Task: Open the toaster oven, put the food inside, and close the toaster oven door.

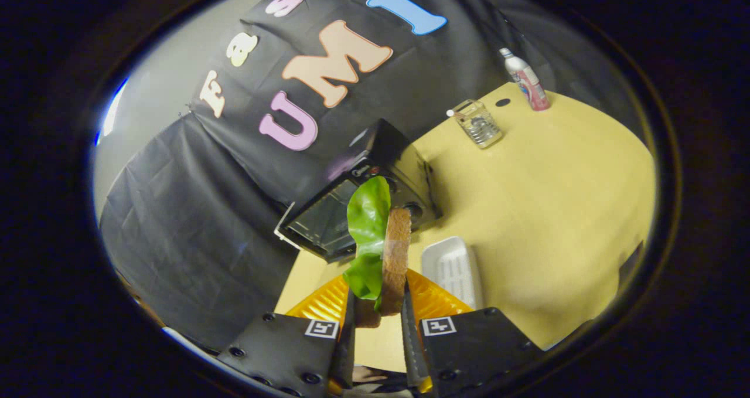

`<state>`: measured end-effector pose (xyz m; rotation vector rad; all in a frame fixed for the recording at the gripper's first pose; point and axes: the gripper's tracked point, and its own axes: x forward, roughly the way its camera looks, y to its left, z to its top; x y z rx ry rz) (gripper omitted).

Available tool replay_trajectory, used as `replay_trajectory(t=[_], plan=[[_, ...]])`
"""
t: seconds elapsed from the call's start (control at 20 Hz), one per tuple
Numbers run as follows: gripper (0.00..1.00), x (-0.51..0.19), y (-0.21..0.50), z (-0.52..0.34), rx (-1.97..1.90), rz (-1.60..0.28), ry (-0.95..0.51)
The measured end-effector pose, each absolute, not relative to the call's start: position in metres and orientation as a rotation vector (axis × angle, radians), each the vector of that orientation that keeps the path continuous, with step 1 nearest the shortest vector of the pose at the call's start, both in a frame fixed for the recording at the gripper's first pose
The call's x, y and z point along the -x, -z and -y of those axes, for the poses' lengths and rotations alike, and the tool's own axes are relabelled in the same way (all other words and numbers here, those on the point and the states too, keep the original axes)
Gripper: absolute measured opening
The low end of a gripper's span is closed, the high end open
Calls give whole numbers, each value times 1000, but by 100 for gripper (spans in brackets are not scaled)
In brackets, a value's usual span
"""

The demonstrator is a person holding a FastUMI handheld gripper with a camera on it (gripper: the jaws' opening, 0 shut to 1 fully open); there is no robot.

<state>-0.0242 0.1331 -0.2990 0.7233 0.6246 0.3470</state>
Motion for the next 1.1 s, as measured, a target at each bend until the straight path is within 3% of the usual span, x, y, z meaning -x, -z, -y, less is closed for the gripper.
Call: replay_trajectory(t=[0.45,1.1], plan=[[37,-13,304,-270,-1048,-505,-462],[37,-108,332,-350,-1200,-443,-280]])
